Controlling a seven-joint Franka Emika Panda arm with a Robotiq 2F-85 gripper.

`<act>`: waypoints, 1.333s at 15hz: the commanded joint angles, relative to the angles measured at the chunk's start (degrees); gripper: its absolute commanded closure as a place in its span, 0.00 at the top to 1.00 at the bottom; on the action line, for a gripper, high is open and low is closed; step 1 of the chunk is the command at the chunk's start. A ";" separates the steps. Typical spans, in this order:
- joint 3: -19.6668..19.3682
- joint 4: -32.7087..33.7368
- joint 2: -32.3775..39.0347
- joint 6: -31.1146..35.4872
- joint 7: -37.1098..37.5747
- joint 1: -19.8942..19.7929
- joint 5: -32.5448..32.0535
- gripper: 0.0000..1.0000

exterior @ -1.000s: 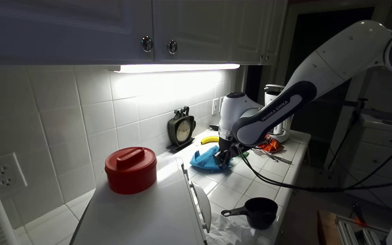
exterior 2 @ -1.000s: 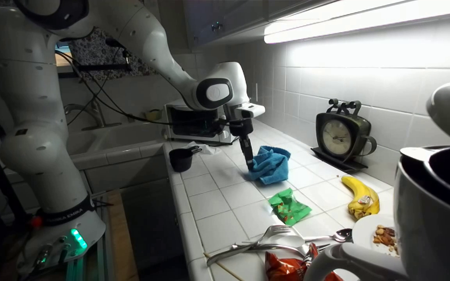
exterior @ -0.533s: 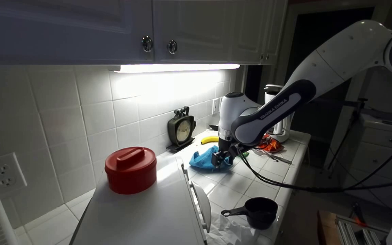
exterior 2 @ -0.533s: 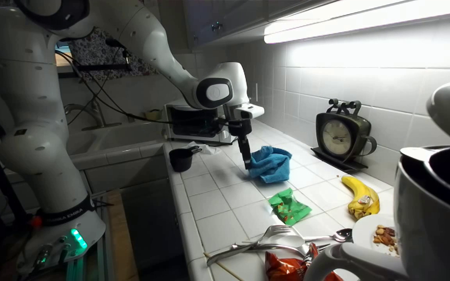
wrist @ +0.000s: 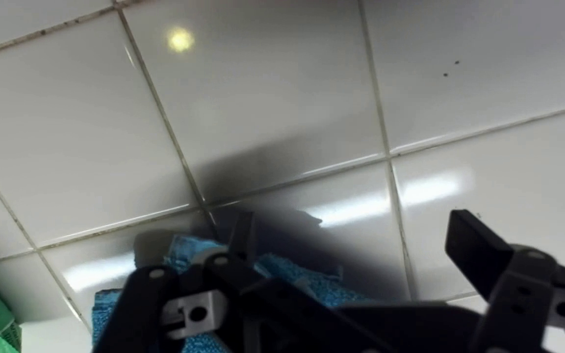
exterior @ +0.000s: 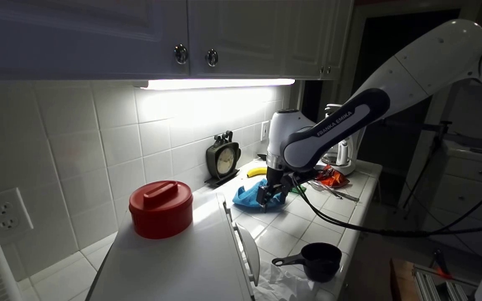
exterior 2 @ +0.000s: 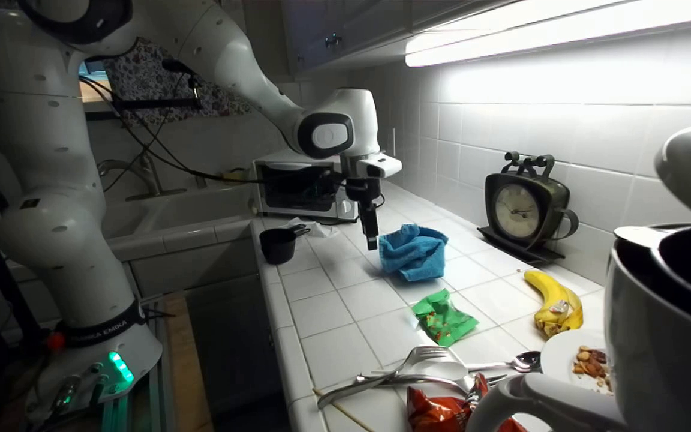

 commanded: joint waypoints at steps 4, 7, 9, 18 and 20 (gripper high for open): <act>0.90 -1.10 -12.23 -9.89 -17.90 -3.45 8.18 1.00; -0.46 -0.51 -16.48 -13.80 -24.91 -4.54 8.86 1.00; -1.40 -0.28 -18.60 -15.58 -27.89 -5.05 8.44 1.00; -3.08 -0.31 -21.78 -17.61 -29.84 -6.27 6.15 1.00; -3.08 -0.23 -21.67 -17.72 -29.80 -6.33 5.99 1.00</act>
